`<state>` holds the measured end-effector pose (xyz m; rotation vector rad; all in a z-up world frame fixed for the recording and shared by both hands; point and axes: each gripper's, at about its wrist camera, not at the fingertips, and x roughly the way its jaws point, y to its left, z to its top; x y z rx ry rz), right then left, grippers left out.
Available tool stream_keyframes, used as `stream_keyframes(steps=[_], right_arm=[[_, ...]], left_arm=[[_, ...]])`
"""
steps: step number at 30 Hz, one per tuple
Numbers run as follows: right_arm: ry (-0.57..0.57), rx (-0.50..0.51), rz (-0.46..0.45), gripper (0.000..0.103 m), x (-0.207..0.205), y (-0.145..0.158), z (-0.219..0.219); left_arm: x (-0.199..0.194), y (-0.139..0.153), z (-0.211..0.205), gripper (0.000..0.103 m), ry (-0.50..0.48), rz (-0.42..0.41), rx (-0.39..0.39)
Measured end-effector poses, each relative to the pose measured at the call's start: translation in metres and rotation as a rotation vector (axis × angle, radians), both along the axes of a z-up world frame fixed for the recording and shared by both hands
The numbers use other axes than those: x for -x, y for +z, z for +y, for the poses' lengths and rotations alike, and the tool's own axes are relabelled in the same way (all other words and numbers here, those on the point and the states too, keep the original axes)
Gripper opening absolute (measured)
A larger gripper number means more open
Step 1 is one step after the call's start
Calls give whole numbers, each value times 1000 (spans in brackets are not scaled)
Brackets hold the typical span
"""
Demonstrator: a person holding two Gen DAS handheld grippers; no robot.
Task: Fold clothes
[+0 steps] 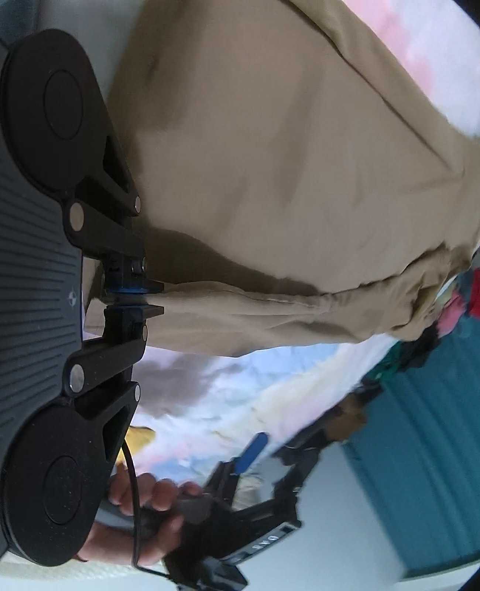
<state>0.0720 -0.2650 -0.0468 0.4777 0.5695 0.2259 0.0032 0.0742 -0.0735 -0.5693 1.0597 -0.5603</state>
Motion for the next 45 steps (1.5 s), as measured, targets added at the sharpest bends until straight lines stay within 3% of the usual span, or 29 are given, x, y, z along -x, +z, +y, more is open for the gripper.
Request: stream_keyframes(steps=[5, 6, 7, 12, 15, 18, 20, 26, 30, 33, 34, 35, 36, 37, 38, 40, 45], right_arm=[[185, 134, -52, 91, -71, 22, 51], [205, 158, -31, 85, -91, 19, 59], [223, 183, -8, 72, -111, 16, 68], [228, 359, 79, 69, -202, -32, 103], [212, 481, 132, 48, -236, -67, 118], [177, 532, 120, 15, -245, -75, 125], [149, 550, 96, 9, -248, -74, 129], [130, 411, -74, 8, -245, -44, 128], [121, 397, -36, 10, -253, -54, 131], [109, 352, -10, 12, -251, -55, 125], [110, 337, -2, 19, -250, -54, 124], [117, 328, 6, 46, -249, -53, 122], [109, 332, 5, 64, -246, -52, 121], [99, 335, 0, 89, -242, -50, 120], [78, 338, -24, 89, -233, -45, 118], [74, 343, -42, 89, -223, -38, 115], [61, 349, -51, 89, -192, -24, 109]], left_arm=[[0, -6, 0, 5, 48, 19, -3], [0, -6, 0, 5, 53, 20, -5], [1, -7, 1, 5, 55, 21, -3], [6, -11, 7, 5, 36, 11, -42], [1, -19, -1, 5, 21, 22, -53], [-1, -22, 2, 5, 20, 31, -43], [0, -22, 5, 4, 25, 39, -31], [9, -16, -4, 4, 30, -16, -123], [16, -12, -10, 5, 37, -55, -204], [21, -8, -16, 18, 42, -85, -263], [21, -5, -19, 33, 42, -99, -280], [23, 0, -21, 48, 48, -122, -294], [25, 5, -23, 55, 55, -148, -311], [27, 12, -22, 66, 65, -188, -345], [29, 19, -23, 73, 73, -229, -378], [33, 32, -29, 78, 75, -307, -432], [31, 67, -40, 82, 123, -425, -484]])
